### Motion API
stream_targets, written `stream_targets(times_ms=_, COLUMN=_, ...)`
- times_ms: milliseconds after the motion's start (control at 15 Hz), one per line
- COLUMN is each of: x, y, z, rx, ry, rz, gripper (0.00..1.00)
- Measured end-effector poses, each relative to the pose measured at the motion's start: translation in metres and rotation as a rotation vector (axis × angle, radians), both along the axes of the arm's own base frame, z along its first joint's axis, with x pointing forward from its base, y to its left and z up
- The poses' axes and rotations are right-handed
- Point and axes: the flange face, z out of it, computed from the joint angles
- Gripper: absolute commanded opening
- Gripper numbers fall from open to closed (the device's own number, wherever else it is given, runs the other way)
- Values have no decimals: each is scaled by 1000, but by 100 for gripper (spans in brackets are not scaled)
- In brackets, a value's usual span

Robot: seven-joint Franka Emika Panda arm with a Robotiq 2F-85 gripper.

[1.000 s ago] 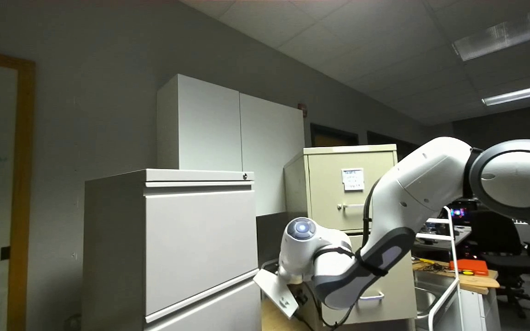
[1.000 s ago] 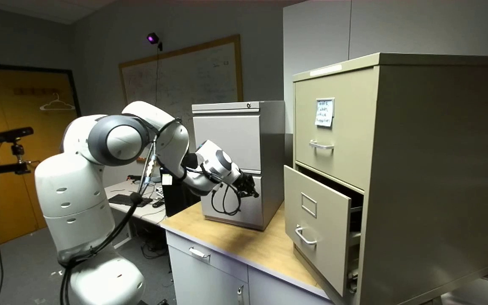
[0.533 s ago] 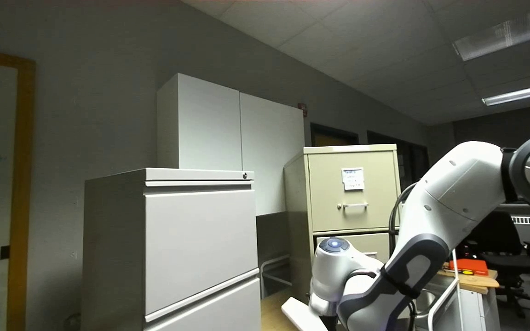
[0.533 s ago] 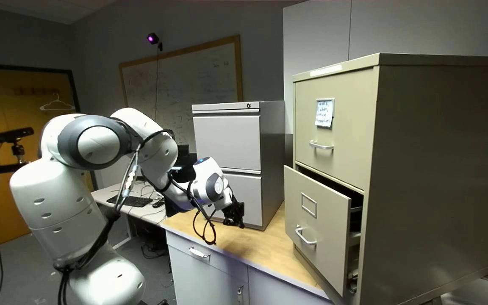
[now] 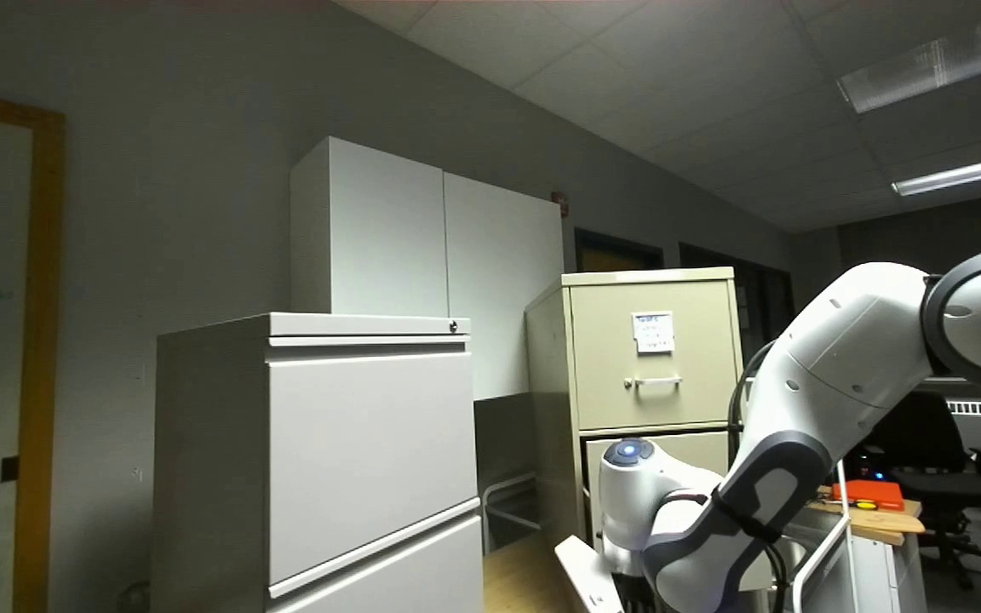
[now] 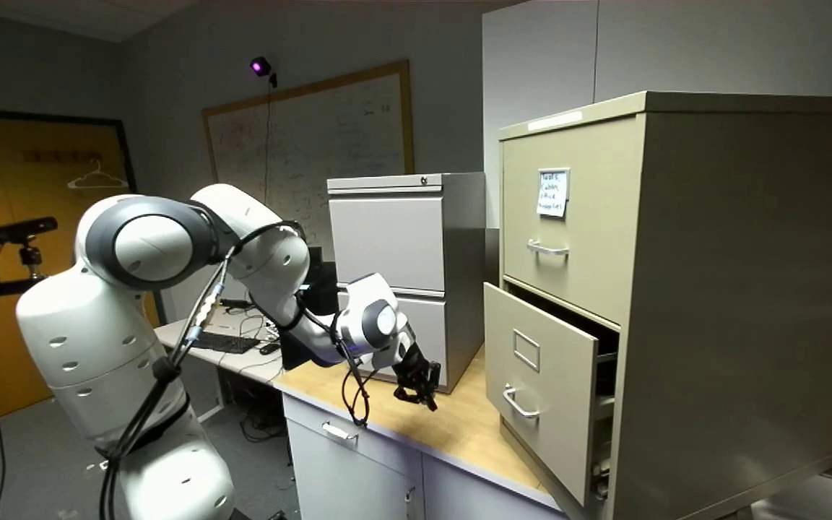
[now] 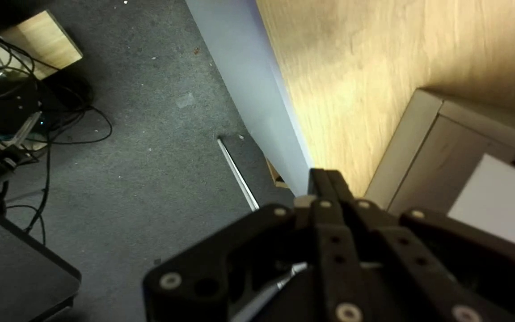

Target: Close the bottom drawer

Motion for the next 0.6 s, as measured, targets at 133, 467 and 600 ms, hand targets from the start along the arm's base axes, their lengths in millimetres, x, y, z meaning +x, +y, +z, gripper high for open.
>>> stream_targets(times_ms=133, x=5, y=-17, z=12, rx=-17, ry=-47, rz=-71, gripper=0)
stream_targets(times_ms=467, x=19, y=-43, z=53, rx=-107, ry=-152, rz=-170, gripper=0)
stream_targets(times_ms=600, x=22, y=-50, z=72, rx=-188, ry=-191, rz=-188, gripper=0)
